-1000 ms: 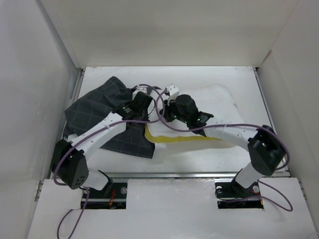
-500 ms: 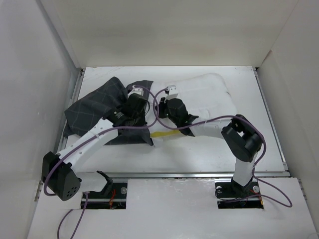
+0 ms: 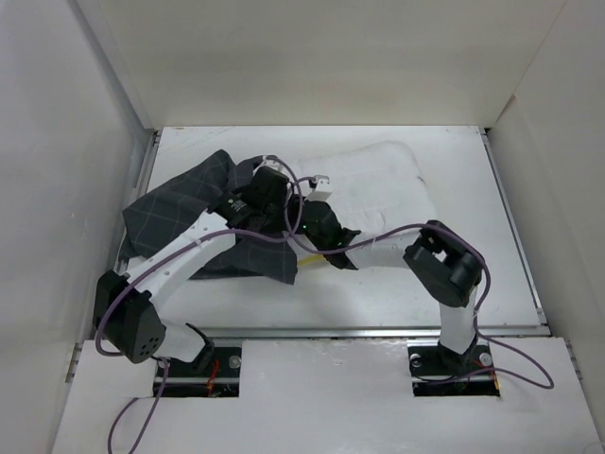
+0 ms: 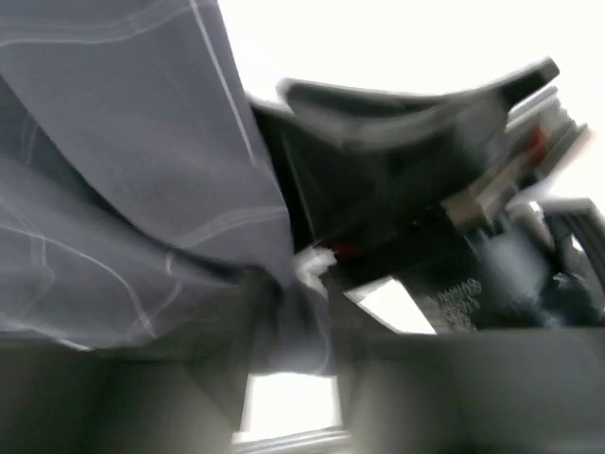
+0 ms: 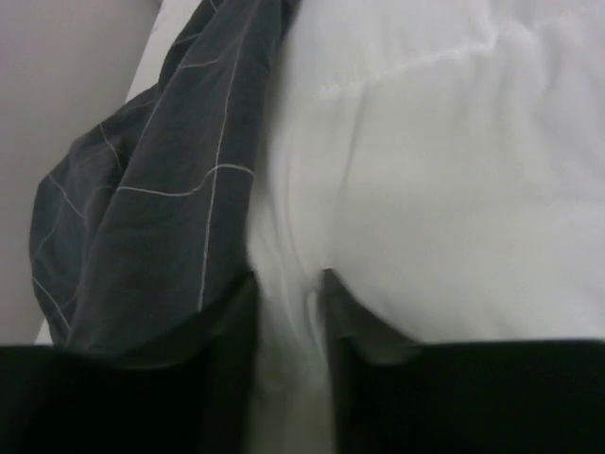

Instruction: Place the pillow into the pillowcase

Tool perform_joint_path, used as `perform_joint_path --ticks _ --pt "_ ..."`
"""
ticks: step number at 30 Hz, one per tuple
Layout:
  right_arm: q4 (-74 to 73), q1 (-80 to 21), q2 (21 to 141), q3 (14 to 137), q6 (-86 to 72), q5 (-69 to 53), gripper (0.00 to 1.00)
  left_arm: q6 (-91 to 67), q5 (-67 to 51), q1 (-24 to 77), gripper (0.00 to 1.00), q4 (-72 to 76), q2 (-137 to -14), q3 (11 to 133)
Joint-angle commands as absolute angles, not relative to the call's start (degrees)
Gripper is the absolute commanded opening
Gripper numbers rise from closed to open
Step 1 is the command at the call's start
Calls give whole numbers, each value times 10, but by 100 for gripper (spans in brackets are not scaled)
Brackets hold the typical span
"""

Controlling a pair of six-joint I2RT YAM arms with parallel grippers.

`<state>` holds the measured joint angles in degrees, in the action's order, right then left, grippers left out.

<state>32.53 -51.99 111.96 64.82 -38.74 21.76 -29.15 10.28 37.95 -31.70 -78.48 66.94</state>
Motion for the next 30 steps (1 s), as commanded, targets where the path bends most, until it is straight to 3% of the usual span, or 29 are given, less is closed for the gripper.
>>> perform_joint_path --ticks 1,2,4,5,9,13,15,21,30 --pt "367 -527 1052 621 -368 144 47 -305 117 385 38 -293 -807 732" --pt "353 -527 1038 614 -357 135 76 -305 125 385 51 -307 -807 732" --pt "255 -527 995 613 -335 155 87 -310 162 385 93 -326 -813 740" --pt "220 -527 983 619 -329 203 94 -310 174 385 100 -341 -813 748" --pt "152 -483 933 592 -314 221 95 -309 218 346 100 -354 -813 782" --pt "146 -391 913 577 -269 95 95 -264 225 295 100 -340 -866 838" --pt "128 -361 925 598 -205 31 95 -251 230 263 100 -347 -925 893" --pt "62 -289 968 681 -159 20 95 -179 173 223 100 -316 -998 994" --pt "41 -290 1054 821 -48 -40 95 -87 149 198 99 -362 -1189 1158"
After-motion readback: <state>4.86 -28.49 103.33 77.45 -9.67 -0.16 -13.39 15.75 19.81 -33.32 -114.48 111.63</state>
